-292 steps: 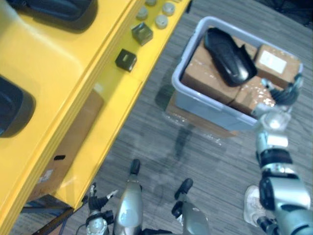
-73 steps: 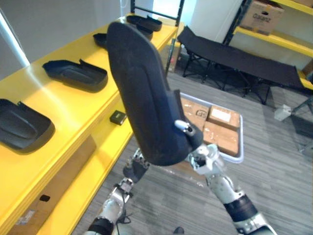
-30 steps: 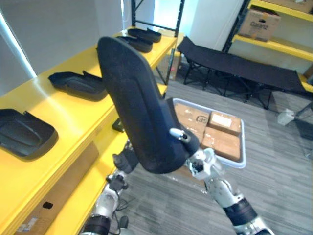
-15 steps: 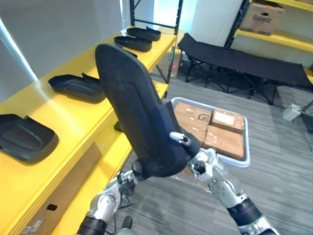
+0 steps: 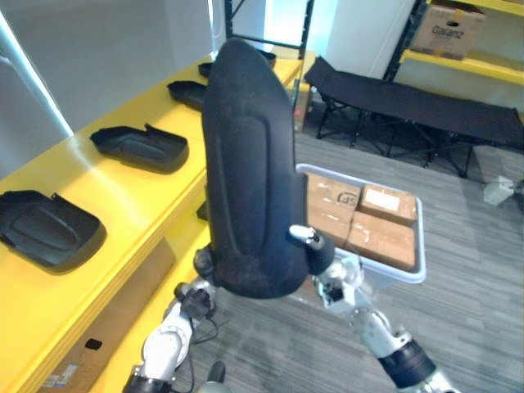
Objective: Walk over and take plastic housings, then place them on the shelf
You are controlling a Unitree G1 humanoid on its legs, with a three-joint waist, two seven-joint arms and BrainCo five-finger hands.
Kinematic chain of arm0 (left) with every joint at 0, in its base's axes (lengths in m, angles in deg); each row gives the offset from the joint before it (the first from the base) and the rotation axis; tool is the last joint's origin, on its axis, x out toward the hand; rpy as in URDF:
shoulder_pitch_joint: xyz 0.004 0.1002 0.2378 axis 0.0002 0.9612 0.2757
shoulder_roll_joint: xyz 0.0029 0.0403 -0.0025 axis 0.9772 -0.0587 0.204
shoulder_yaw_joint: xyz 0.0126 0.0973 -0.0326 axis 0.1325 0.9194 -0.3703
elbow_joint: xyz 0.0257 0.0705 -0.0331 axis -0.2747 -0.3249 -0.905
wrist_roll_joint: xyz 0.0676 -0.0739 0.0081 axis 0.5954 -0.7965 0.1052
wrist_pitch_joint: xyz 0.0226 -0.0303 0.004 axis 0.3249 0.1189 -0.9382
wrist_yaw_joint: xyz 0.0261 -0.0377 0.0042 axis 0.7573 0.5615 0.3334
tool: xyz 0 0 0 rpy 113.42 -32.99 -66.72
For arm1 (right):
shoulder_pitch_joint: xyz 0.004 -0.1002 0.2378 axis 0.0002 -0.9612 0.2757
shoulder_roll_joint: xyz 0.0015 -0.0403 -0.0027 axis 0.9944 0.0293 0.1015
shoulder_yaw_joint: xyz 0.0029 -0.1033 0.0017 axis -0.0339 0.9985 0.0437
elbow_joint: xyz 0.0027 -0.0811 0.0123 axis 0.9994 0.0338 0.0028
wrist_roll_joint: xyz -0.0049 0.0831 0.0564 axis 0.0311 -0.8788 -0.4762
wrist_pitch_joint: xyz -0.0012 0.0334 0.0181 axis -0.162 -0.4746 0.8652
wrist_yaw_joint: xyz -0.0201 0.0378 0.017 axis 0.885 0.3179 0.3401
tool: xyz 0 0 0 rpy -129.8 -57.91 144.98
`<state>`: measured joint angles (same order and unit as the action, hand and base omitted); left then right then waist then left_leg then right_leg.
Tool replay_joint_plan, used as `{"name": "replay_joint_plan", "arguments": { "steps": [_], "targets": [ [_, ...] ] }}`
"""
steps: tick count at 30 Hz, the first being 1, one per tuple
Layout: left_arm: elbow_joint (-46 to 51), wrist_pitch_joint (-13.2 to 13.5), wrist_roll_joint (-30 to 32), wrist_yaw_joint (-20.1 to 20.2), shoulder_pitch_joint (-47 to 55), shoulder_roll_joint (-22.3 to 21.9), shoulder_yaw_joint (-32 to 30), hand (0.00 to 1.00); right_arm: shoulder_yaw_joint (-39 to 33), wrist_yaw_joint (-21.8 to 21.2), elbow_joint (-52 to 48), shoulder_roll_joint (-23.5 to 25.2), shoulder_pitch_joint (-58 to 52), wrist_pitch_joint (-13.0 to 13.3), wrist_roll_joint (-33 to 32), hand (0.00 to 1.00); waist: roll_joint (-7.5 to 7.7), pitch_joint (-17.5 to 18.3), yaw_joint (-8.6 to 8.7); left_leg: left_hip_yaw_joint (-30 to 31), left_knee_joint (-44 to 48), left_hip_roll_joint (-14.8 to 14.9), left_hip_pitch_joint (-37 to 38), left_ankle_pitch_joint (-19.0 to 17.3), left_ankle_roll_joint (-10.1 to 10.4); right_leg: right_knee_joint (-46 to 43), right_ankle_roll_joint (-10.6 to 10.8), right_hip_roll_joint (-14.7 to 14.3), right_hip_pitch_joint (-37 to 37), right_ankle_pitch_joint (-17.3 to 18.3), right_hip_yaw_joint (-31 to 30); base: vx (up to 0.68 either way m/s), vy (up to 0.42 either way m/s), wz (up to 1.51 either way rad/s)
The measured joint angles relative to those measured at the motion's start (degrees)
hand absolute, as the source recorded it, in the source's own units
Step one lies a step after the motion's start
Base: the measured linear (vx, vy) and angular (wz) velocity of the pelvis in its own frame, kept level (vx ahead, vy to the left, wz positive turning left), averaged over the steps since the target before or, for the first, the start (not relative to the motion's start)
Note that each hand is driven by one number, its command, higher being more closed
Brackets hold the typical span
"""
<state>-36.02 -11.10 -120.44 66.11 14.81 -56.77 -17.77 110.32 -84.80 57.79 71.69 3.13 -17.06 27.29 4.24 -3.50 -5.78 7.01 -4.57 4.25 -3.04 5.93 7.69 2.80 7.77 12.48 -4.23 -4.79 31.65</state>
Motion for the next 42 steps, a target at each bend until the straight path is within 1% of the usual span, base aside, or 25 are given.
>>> {"name": "replay_joint_plan", "arguments": {
  "steps": [3,6,9,12,13,15,18,20,21,24,26,29,32,33,35,38,42],
  "targets": [
    [0.00,0.88,0.10,0.05,0.24,-0.31,-0.38,1.00,0.58,0.13,0.01,0.69,-0.07,0.21,0.41,1.00,-0.01,0.00,-0.06,0.19,0.00,0.01,-0.02,0.00,0.00,-0.21,0.02,0.02,-0.01,0.19,0.20,-0.01,-0.007,0.02],
    [0.05,0.91,0.25,0.10,0.76,-0.40,-0.49,1.00,0.55,0.58,0.01,1.17,-0.34,0.40,1.15,1.00,-0.01,-0.01,-0.15,0.21,0.00,-0.05,-0.03,-0.04,-0.03,-0.23,0.04,0.08,-0.02,0.22,0.24,0.00,0.000,0.00],
    [0.22,0.87,2.94,0.16,1.36,-0.59,-0.45,1.00,0.62,0.93,0.02,1.44,-1.22,1.02,1.61,1.00,-0.02,-0.02,-0.15,0.26,0.00,-0.14,-0.05,-0.08,-0.04,-0.30,0.08,0.20,-0.03,0.28,0.36,0.00,0.000,0.00],
    [0.77,0.04,10.41,0.13,1.55,-0.50,-0.81,1.00,0.53,0.97,0.00,1.55,-2.47,1.75,1.61,1.00,-0.09,-0.07,-0.11,0.25,0.00,-0.27,-0.05,-0.13,-0.11,-0.33,0.12,0.33,-0.03,0.32,0.37,0.00,0.000,0.00],
    [0.82,-0.05,11.83,0.10,1.56,-0.43,-0.92,1.00,0.54,0.96,-0.02,1.56,-2.65,1.85,1.60,1.00,-0.14,-0.09,-0.10,0.23,0.00,-0.28,-0.05,-0.15,-0.13,-0.33,0.12,0.35,-0.02,0.32,0.37,0.00,0.000,0.00],
    [1.46,-0.03,16.77,-0.07,1.58,0.08,-1.05,1.00,0.05,0.90,-0.15,1.36,-3.83,2.14,1.49,1.00,-0.28,-0.19,-0.06,0.22,0.00,-0.36,-0.09,-0.19,-0.18,-0.33,0.16,0.44,0.01,0.36,0.37,0.00,0.000,0.00],
    [2.27,-0.08,21.57,-0.20,1.62,0.48,-1.08,1.00,-0.08,0.64,-0.65,0.50,-4.77,2.44,1.06,1.00,-0.50,-0.34,0.00,0.18,0.00,-0.41,-0.11,-0.29,-0.23,-0.32,0.19,0.50,0.07,0.38,0.36,0.00,0.000,0.00],
    [2.83,-0.49,23.60,-0.20,1.63,1.84,-0.94,1.00,-0.09,0.65,-1.30,-0.44,-4.96,2.44,0.93,1.00,-0.61,-0.41,0.06,0.16,0.01,-0.40,-0.12,-0.38,-0.21,-0.29,0.20,0.49,0.09,0.40,0.35,0.00,0.000,0.00],
    [3.51,-1.10,23.77,-0.19,1.63,2.58,-0.74,1.00,0.04,0.65,-1.79,-1.02,-5.24,2.44,0.32,1.00,-0.67,-0.45,0.06,0.16,0.01,-0.40,-0.12,-0.45,-0.21,-0.28,0.22,0.48,0.10,0.42,0.35,0.00,0.000,0.00],
    [4.33,-1.66,24.14,-0.18,1.63,4.64,-0.38,1.00,0.28,0.65,-2.06,-1.63,-5.56,2.45,-0.63,1.00,-0.71,-0.47,0.06,0.16,0.02,-0.40,-0.11,-0.65,-0.24,-0.26,0.23,0.48,0.15,0.42,0.23,0.00,0.000,0.00],
    [4.60,-1.53,25.36,-0.14,1.63,5.42,-0.37,1.00,0.53,0.65,-2.10,-2.03,-5.56,2.60,-0.73,1.00,-0.71,-0.47,0.06,0.14,0.04,-0.41,-0.10,-0.79,-0.26,-0.26,0.26,0.50,0.16,0.40,0.16,0.00,0.000,0.00],
    [4.73,-1.44,25.43,-0.13,1.63,7.18,-0.03,1.00,0.86,0.67,-2.12,-2.51,-5.55,2.68,-0.72,1.00,-0.72,-0.50,0.01,0.00,1.32,-0.46,-0.35,-1.74,-0.29,-0.29,0.39,0.51,0.04,0.32,-0.10,0.00,-0.002,-0.03],
    [5.10,-0.83,25.97,-0.57,1.63,7.50,0.12,1.00,1.05,0.74,-2.38,-2.68,-5.51,2.87,-0.72,1.00,-0.92,-0.68,0.07,0.08,2.57,-0.54,-1.09,-2.49,-0.30,-0.29,0.42,0.50,0.17,0.34,-0.09,0.00,0.000,0.00],
    [5.10,-0.49,26.01,-1.27,1.78,7.55,0.41,1.00,1.06,1.06,-2.35,-2.86,-5.51,2.79,-0.70,0.00,-0.96,-0.73,0.04,0.07,3.14,-0.62,-1.15,-2.89,-0.29,-0.29,0.42,0.53,0.00,0.38,-0.11,0.00,0.000,0.00],
    [5.29,0.58,25.92,-1.67,1.82,7.57,1.19,1.00,1.04,1.28,-2.34,-3.42,-5.51,2.75,-0.65,0.00,-1.02,-0.76,-0.05,0.15,3.22,-0.66,-1.19,-2.98,-0.29,-0.29,0.44,0.55,-0.07,0.45,-0.06,0.00,0.000,0.00],
    [5.41,0.45,25.91,-1.67,2.20,7.55,1.50,1.00,1.05,2.76,-2.34,-4.07,-5.51,2.73,0.06,0.00,-1.02,-0.77,-0.09,0.19,3.21,-0.70,-1.31,-3.02,-0.31,-0.29,0.42,0.57,-0.01,0.47,-0.02,0.00,0.000,0.00],
    [5.41,0.16,25.62,-1.48,2.67,7.17,1.68,1.00,0.98,3.45,-2.34,-3.76,-5.45,1.33,0.52,0.00,-1.05,-0.80,-0.15,0.22,3.20,-0.72,-1.33,-3.05,-0.35,-0.31,0.39,0.58,-0.01,0.50,0.01,0.00,0.000,0.00]
  ]
}}
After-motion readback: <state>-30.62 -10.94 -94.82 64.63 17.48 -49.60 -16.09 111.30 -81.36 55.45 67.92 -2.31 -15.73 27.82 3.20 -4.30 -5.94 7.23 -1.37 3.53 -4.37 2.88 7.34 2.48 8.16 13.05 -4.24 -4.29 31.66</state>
